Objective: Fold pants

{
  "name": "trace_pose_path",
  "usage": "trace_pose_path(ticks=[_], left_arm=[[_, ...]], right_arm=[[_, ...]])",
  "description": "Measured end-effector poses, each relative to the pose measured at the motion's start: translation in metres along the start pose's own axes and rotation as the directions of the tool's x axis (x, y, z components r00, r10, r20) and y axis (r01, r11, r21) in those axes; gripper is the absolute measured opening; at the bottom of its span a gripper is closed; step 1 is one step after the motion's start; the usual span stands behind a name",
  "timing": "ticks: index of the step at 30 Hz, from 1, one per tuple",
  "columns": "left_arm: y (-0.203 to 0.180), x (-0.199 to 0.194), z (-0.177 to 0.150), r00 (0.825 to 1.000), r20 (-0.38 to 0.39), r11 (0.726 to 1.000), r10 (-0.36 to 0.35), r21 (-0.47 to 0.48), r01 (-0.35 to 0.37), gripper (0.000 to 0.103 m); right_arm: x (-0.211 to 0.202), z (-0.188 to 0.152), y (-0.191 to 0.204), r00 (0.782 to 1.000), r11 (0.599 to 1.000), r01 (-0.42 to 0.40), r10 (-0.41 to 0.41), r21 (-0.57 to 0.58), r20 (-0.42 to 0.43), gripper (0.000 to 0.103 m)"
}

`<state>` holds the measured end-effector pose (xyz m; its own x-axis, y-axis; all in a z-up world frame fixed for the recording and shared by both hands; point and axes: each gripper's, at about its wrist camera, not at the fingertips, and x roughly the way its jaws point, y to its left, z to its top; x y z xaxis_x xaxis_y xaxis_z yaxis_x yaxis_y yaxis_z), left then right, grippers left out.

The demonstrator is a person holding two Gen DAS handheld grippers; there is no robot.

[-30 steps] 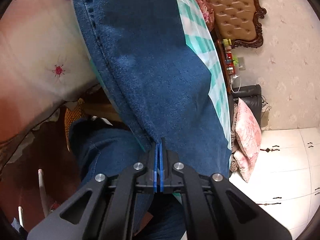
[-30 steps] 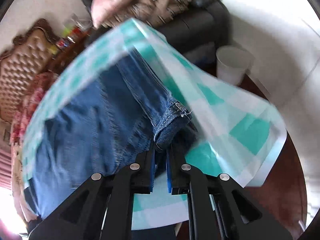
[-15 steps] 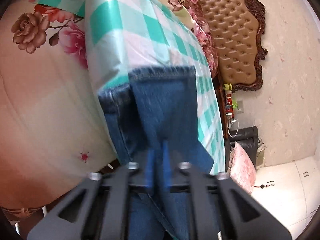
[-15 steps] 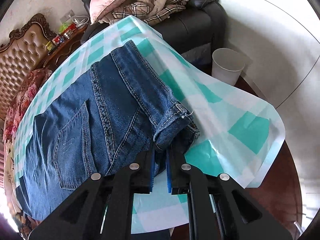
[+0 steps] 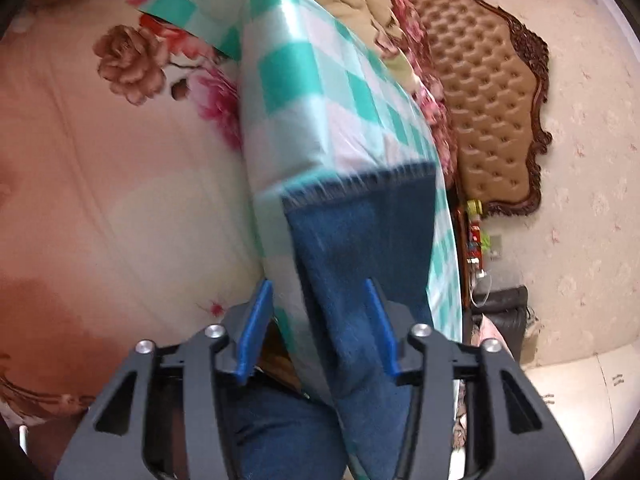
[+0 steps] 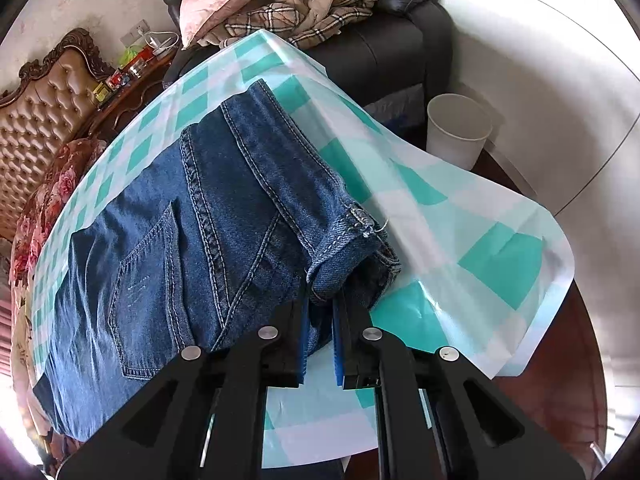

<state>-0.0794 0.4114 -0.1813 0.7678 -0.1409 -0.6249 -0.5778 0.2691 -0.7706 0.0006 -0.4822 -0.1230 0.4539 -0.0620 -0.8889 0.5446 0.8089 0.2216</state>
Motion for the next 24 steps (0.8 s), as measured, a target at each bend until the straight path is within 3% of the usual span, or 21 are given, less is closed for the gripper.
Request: trace_pose_path(ticks=[1,3,5,7,11,15,18,20,24], left_arm=[[0.004,0.006,0.005,1.0,-0.018,1.0,-0.017,0.0,0.017,0.059],[0.015,0.021,0.013,0.998,-0.055,0.998,-0.044,-0.042,0.042,0.055],[0.015,0.029,0.019,0.992,-0.08,0.994,-0.1,-0.049,0.096,0.01],[-0.001,0.022,0.021,0.997,-0.057,0.998,-0.059,0.018,0.06,0.006],[-0.055,0.023,0.033,0.998,-0.061,0.983,0.005,0.182,0.006,0.005],[-0.123,0.067,0.06,0.994,-0.104,0.946,0.037,0.325,-0.002,0.005],[-0.148,0.091,0.076,0.994,-0.099,0.942,0.046,0.335,-0.01,0.005],[-0.151,0.092,0.078,0.997,-0.059,0.933,0.049,0.36,-0.024,0.005],[-0.103,0.107,0.087,0.991,-0.103,0.967,0.087,0.246,-0.059,0.005]], right_arm=[[0.0,0.0,0.001,1.0,1.0,0.004,-0.004,-0.002,0.0,0.009],[0.001,0.001,0.001,1.0,1.0,0.008,-0.008,-0.004,-0.002,0.009],[0.001,0.0,0.001,1.0,1.0,0.005,-0.005,0.0,-0.003,0.009],[0.0,-0.001,0.0,1.0,1.0,0.001,-0.001,0.008,-0.001,0.009],[0.0,-0.004,0.003,1.0,0.999,0.024,-0.025,0.027,0.017,0.008],[-0.003,-0.017,0.005,0.998,0.995,0.019,-0.025,0.102,0.06,0.008],[-0.007,-0.037,0.014,0.992,0.988,0.04,-0.056,0.146,0.111,0.008],[-0.01,-0.053,0.026,0.983,0.986,0.082,-0.103,0.145,0.148,0.008],[-0.011,-0.061,0.033,0.975,0.985,0.124,-0.143,0.118,0.168,0.008]])
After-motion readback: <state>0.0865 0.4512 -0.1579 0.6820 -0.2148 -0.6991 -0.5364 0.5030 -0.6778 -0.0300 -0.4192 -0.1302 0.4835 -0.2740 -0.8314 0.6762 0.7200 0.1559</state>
